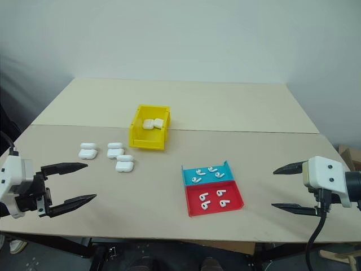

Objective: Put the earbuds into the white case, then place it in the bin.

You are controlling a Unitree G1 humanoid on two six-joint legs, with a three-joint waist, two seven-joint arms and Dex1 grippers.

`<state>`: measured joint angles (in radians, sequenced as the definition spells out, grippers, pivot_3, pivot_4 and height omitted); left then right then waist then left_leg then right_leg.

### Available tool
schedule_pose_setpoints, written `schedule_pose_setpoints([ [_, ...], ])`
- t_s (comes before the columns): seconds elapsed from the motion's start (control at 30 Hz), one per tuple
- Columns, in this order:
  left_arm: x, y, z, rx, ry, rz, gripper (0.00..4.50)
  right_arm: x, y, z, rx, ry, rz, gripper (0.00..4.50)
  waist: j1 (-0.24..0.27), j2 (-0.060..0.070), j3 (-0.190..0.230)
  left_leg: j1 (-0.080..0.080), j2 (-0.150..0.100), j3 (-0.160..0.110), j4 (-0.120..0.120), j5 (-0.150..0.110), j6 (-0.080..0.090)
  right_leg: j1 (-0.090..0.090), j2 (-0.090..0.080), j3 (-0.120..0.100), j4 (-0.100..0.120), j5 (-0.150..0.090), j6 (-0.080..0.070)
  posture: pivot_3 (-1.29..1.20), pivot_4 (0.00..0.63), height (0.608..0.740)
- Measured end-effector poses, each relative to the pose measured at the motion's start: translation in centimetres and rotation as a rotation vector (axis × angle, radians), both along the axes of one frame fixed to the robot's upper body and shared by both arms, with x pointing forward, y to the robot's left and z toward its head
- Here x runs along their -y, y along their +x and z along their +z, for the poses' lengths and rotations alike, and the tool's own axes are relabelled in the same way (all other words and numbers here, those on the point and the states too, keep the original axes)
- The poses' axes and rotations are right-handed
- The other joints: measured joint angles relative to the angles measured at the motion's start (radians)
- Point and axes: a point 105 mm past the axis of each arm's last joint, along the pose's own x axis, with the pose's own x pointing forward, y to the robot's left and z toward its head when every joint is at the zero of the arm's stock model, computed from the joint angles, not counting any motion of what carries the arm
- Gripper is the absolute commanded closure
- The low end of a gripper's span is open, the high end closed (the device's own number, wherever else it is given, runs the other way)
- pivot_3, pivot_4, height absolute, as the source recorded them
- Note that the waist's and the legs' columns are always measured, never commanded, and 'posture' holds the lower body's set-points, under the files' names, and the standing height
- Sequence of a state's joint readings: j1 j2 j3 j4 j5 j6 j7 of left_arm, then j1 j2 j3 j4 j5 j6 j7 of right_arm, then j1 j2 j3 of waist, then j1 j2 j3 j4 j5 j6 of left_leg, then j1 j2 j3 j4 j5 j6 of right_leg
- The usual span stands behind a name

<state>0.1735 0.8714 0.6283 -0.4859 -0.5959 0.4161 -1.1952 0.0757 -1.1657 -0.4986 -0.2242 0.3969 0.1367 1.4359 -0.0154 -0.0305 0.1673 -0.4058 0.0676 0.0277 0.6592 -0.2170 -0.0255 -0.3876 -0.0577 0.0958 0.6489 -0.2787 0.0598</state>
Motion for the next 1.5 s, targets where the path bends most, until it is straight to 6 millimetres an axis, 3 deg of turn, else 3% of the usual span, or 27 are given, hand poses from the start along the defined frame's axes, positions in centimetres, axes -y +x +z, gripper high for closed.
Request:
schedule_pose_setpoints([
  [0.53, 0.8, 0.3, 0.3, 0.036, 0.048, 0.038, 0.00, 0.0, 0.3, 0.4, 0.019, 0.000, 0.003, 0.03, 0.000, 0.000, 0.000, 0.000, 0.000, 0.000, 0.000, 0.000, 0.000, 0.000, 0.000, 0.000, 0.000, 0.000, 0.000, 0.00, 0.150, 0.740],
  [0.77, 1.5, 1.3, 0.8, 0.066, 0.212, 0.245, 0.00, -0.1, 0.2, 0.4, 0.013, -0.015, 0.006, 0.03, 0.001, 0.000, 0.000, 0.000, 0.000, 0.000, 0.000, 0.000, 0.000, 0.000, 0.000, 0.000, 0.000, 0.000, 0.000, 0.00, 0.150, 0.740],
  [0.87, 2.4, 2.7, 2.0, 0.048, 0.239, 0.372, 0.00, -0.1, 0.1, 0.4, 0.017, -0.019, 0.000, 0.03, 0.007, 0.000, 0.000, 0.001, 0.000, -0.001, 0.000, 0.000, 0.000, 0.001, 0.000, 0.000, 0.000, 0.000, 0.000, 0.00, 0.150, 0.740],
  [0.97, 2.2, 6.3, 3.7, -0.001, 0.112, 0.629, 0.00, -0.2, 0.2, 0.2, 0.015, -0.027, -0.007, 0.03, 0.019, 0.001, 0.000, 0.001, -0.002, -0.003, 0.001, 0.001, 0.001, 0.002, 0.001, -0.001, 0.000, 0.001, 0.003, 0.00, 0.150, 0.740],
  [1.07, 1.2, 8.4, 1.8, -0.125, 0.073, 0.830, 0.00, -0.4, 0.3, 0.1, 0.015, -0.029, -0.015, 0.03, -0.001, 0.000, -0.001, 0.000, -0.002, -0.003, 0.001, 0.001, 0.001, 0.002, 0.001, 0.001, 0.000, 0.002, 0.002, 0.00, 0.150, 0.740],
  [1.17, 2.6, 10.0, 0.4, -0.190, 0.047, 0.864, 0.00, -0.5, 0.7, 0.0, 0.017, -0.022, -0.020, 0.03, -0.009, -0.001, 0.000, -0.002, -0.002, -0.004, 0.001, 0.000, 0.002, 0.000, 0.001, 0.001, 0.000, 0.002, 0.002, 0.00, 0.150, 0.740],
  [1.3, 4.5, 12.3, 1.9, -0.214, 0.012, 0.892, 0.00, -1.2, 1.1, -0.6, 0.014, -0.015, -0.012, 0.03, 0.001, -0.002, 0.000, -0.003, -0.003, -0.006, 0.000, 0.000, 0.002, 0.000, -0.001, 0.000, 0.000, 0.002, 0.002, 0.00, 0.150, 0.740],
  [1.5, 5.4, 13.1, 2.0, -0.336, 0.041, 0.972, 0.00, -1.2, 0.9, -1.3, -0.002, -0.023, -0.024, 0.03, 0.000, -0.002, 0.000, -0.003, -0.002, -0.007, 0.000, 0.000, 0.001, -0.002, -0.002, 0.001, 0.001, 0.002, 0.002, 0.00, 0.150, 0.740],
])
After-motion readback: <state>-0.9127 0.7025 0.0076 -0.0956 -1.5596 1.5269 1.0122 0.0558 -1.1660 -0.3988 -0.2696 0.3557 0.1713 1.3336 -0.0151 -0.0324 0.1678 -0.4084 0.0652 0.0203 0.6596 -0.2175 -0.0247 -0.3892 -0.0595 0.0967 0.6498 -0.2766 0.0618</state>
